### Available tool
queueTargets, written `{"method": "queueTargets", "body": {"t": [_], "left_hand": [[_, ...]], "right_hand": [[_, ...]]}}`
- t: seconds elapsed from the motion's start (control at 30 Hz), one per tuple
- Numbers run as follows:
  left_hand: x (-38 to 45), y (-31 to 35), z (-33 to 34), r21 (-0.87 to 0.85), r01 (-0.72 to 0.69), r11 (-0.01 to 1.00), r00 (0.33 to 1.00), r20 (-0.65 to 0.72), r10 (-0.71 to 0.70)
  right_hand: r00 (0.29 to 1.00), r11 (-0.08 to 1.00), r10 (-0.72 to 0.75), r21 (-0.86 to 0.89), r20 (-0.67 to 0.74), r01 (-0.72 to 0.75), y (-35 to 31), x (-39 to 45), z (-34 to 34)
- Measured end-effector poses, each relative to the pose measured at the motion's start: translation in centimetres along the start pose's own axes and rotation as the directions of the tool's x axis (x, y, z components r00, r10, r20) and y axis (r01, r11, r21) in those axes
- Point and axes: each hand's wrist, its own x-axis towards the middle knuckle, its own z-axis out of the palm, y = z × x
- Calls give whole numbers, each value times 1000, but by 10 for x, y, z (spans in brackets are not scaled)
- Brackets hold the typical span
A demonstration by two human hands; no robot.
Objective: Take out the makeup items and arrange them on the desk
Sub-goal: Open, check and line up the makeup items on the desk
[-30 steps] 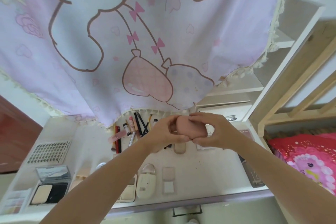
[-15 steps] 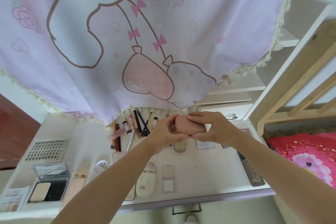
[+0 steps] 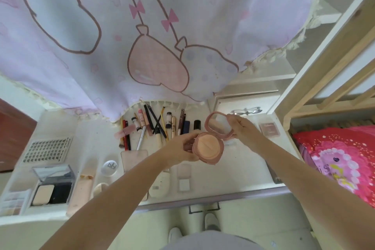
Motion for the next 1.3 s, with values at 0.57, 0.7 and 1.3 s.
{"method": "queueTargets", "body": {"t": [0.57, 0.7, 1.3], "left_hand": [[16, -78, 73, 626, 461, 629, 888, -318, -334], [15, -79, 79, 652, 488, 580, 872, -346, -345], [5, -77, 84, 696, 473, 541, 880, -337, -336]], "right_hand": [[974, 957, 208, -223, 88, -185, 82, 11, 60], [968, 956, 227, -216, 106, -200, 88, 14, 62], [960, 966, 250, -93, 125, -240, 79, 8, 66]]}}
